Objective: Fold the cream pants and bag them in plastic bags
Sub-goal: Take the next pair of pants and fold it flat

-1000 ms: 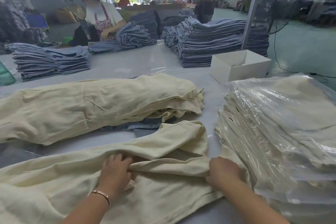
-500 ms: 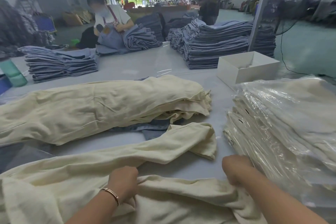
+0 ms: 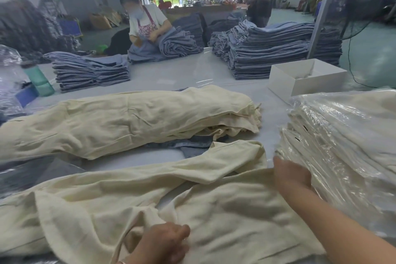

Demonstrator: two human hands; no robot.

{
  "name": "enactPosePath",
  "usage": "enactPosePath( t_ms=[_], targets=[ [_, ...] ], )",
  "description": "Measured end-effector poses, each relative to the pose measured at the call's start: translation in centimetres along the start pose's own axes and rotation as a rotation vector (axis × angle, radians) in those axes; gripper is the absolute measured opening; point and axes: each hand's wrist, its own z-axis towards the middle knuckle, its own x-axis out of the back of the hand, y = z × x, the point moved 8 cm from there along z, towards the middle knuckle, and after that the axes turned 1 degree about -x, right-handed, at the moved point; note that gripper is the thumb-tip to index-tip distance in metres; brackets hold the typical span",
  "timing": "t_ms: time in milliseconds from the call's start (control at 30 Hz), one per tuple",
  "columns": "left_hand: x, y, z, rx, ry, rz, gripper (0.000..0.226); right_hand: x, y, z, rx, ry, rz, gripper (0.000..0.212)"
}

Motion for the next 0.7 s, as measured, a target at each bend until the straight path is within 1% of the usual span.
enactPosePath(
  t_ms=[33, 67, 100, 133, 167, 200, 233, 267, 300, 333, 367, 433, 467, 500, 533, 600, 667, 700],
  targets=[
    [-0.7, 0.2, -0.2, 0.0, -0.068, 0.006, 0.04, 0.7, 0.1, 0.2, -0.03, 0.081, 0.077, 0.03],
    [-1.1, 0.1, -0.5, 0.018, -0.119, -0.003, 0.048, 0.8, 0.1, 0.2, -0.071, 0.104, 0.144, 0.033],
    [-1.5, -0.1, -0.6, 0.047, -0.163, -0.011, 0.059, 0.5, 0.0, -0.1, -0.114, 0.078, 0.174, 0.036],
    [-2.1, -0.1, -0.7, 0.088, -0.25, -0.027, 0.072, 0.0, -0.3, -0.5, -0.124, 0.056, 0.143, 0.044],
    [-2.5, -0.1, -0.8, 0.131, -0.296, -0.003, 0.083, -0.6, -1.1, -1.2, -0.099, 0.067, 0.096, 0.053],
    [-2.6, -0.4, -0.9, 0.201, -0.356, 0.025, 0.091, -0.9, -2.4, -2.3, -0.004, 0.128, 0.079, 0.06],
    [-2.6, -0.6, -1.1, 0.269, -0.401, 0.016, 0.096, -1.1, -4.2, -3.8, 0.159, 0.229, 0.134, 0.064],
    [-3.2, -0.8, -1.6, 0.33, -0.48, -0.01, 0.096, -1.7, -6.0, -5.9, 0.326, 0.275, 0.198, 0.065],
    [-3.5, -0.8, -2.2, 0.366, -0.521, -0.024, 0.09, -2.5, -7.7, -8.0, 0.478, 0.23, 0.241, 0.064],
    [-3.5, -0.5, -2.1, 0.328, -0.467, 0.011, 0.082, -3.7, -8.9, -9.8, 0.57, 0.158, 0.223, 0.065],
    [-3.6, -0.1, -2.0, 0.292, -0.433, 0.082, 0.077, -5.5, -9.2, -10.8, 0.593, 0.059, 0.168, 0.066],
    [-3.7, 1.0, -1.6, 0.227, -0.398, 0.226, 0.064, -8.6, -8.3, -10.5, 0.549, -0.088, 0.141, 0.07],
    [-3.7, 2.0, -1.2, 0.155, -0.386, 0.281, 0.053, -10.2, -7.3, -10.0, 0.496, -0.187, 0.154, 0.075],
    [-3.6, 2.8, -0.8, 0.073, -0.333, 0.344, 0.047, -11.0, -6.3, -9.5, 0.454, -0.232, 0.131, 0.079],
    [-3.4, 2.9, -0.9, 0.047, -0.347, 0.297, 0.046, -11.0, -5.9, -9.2, 0.428, -0.235, 0.107, 0.081],
    [-1.6, 1.7, -1.2, 0.127, -0.363, 0.055, 0.053, -10.7, -5.2, -9.1, 0.385, -0.249, 0.071, 0.079],
    [1.1, -1.3, -2.9, 0.258, -0.203, -0.137, 0.05, -9.7, -6.1, -9.1, 0.325, -0.272, 0.054, 0.077],
    [2.5, -3.1, -4.1, 0.305, -0.118, -0.155, 0.046, -8.4, -7.0, -9.4, 0.298, -0.248, 0.072, 0.075]
  ],
)
